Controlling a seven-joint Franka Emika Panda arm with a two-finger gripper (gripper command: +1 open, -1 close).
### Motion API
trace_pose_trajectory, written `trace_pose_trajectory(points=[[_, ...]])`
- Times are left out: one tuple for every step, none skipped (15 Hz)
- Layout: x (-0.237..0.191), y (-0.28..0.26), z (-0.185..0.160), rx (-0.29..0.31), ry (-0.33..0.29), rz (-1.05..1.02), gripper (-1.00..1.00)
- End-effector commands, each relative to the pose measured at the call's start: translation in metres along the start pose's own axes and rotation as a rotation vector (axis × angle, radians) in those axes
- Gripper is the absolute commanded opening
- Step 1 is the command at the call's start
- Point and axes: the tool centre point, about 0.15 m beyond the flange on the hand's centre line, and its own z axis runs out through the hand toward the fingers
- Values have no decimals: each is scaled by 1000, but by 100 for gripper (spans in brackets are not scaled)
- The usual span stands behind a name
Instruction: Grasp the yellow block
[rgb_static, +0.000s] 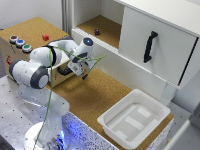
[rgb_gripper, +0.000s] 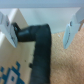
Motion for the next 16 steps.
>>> trace_pose_trajectory(points=[[-9,-59,-64,-108,86,-69,100],[-10,-76,-71,-108,87,-114,100],[-12,-96,-76,-128,78,-174,100],[-15,-113,-79,-144,66,-229,100],[-19,-128,-79,-166,54,-272,100],[-23,-142,-77,-180,36,-323,100],[-28,-153,-73,-194,13,-374,100],[-33,-168,-61,-216,-39,-443,100],[-38,-179,-50,-251,-85,-520,100],[-42,-186,-42,-272,-120,-577,100],[-47,-193,-33,-277,-154,-649,100],[-53,-199,-28,-198,-183,-753,100],[-61,-207,-23,-152,-220,-860,100],[-67,-215,-18,-122,-267,-971,100],[-69,-221,-11,-116,-315,-1068,100],[-68,-223,-4,-138,-333,-1136,100]])
